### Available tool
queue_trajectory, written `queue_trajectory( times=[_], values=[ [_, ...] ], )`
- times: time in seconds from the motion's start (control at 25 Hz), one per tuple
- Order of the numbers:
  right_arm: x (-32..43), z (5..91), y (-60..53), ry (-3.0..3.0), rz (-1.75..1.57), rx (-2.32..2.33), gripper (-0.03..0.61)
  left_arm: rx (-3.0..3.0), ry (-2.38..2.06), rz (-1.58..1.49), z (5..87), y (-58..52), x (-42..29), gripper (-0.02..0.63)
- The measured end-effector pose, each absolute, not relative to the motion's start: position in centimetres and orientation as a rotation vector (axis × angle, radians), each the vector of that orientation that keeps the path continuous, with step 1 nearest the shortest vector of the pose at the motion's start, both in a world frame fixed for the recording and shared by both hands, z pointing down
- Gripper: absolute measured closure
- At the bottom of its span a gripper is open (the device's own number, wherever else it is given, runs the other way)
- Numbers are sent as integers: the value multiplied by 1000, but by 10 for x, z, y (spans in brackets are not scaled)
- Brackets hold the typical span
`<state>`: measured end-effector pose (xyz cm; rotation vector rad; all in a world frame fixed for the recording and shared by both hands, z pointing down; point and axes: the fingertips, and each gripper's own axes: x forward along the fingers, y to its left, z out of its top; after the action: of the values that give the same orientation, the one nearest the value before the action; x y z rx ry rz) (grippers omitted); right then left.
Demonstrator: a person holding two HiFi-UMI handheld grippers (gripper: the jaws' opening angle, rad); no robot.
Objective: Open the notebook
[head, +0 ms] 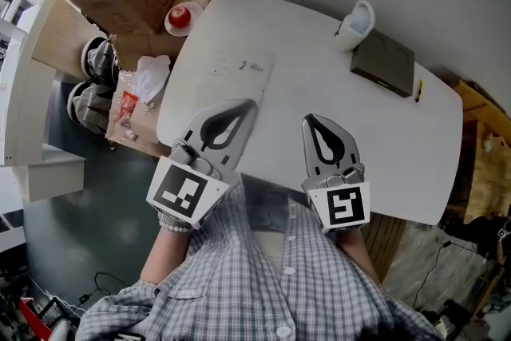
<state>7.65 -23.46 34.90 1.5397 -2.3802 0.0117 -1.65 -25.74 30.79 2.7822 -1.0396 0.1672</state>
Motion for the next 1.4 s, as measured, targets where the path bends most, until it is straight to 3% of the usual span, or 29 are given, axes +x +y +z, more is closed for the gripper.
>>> queue_trajectory(
  times=[1.04,1.2,1.4],
  values=[
    [-76,495,-276,-2242,53,1068,551,2642,-1071,256,364,-294,-146,607],
    [-91,525,-269,-2203,46,966,492,2635,-1069,262,369,-295,-154,607],
    [-101,559,-262,-2131,15,868,482,2619,-1073,270,376,-295,-164,607]
  ],
)
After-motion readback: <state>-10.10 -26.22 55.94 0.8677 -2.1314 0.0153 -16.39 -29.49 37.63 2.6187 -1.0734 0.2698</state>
